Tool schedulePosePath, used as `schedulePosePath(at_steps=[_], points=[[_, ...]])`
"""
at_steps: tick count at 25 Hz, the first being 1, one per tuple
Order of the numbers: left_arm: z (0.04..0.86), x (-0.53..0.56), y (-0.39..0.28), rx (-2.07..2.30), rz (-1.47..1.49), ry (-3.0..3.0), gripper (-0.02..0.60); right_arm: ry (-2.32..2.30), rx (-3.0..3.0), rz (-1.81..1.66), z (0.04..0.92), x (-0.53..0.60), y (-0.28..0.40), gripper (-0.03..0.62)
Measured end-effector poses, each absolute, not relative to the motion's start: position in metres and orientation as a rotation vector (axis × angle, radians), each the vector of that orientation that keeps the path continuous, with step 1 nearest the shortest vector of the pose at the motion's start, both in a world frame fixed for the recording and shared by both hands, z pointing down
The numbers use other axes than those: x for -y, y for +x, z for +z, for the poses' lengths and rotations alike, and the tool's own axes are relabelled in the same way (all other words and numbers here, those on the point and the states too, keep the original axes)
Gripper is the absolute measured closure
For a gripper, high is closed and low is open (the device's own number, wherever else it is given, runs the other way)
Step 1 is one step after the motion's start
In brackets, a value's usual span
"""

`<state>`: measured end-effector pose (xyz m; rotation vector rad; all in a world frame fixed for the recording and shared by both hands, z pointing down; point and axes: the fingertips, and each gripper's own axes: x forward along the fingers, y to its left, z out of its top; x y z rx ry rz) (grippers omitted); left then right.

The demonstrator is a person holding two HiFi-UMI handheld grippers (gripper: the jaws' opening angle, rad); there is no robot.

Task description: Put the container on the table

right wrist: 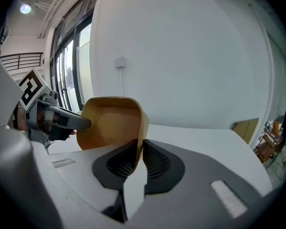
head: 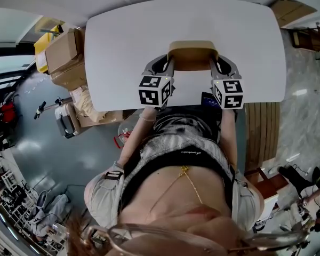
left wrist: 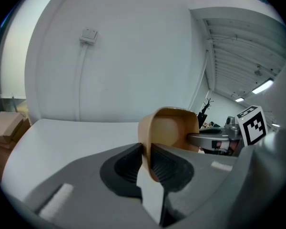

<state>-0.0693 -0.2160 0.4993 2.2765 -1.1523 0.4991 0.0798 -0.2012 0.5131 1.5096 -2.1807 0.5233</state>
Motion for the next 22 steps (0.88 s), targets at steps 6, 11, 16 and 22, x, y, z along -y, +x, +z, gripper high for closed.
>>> schedulePosePath(at_steps=[6, 11, 16, 22], points=[[0.516, 0.213, -0.069, 1.140, 0.534, 2.242, 0.543, 1.480, 2.159, 0.560, 0.529, 0.199, 0.080, 0.534], [0.533, 0.214, -0.069, 1.128, 0.567, 2.212, 0.543, 1.443, 2.136, 0.587, 0.546, 0.200, 0.079, 0.533], [0.551, 0.213, -0.068, 1.112, 0.602, 2.181, 0.543, 1.415, 2.112, 0.623, 0.565, 0.199, 0.081, 0.533], [0.575, 0.207, -0.069, 1.098, 0.633, 2.137, 0.542, 1.384, 2.075, 0.664, 0.591, 0.193, 0.080, 0.533]])
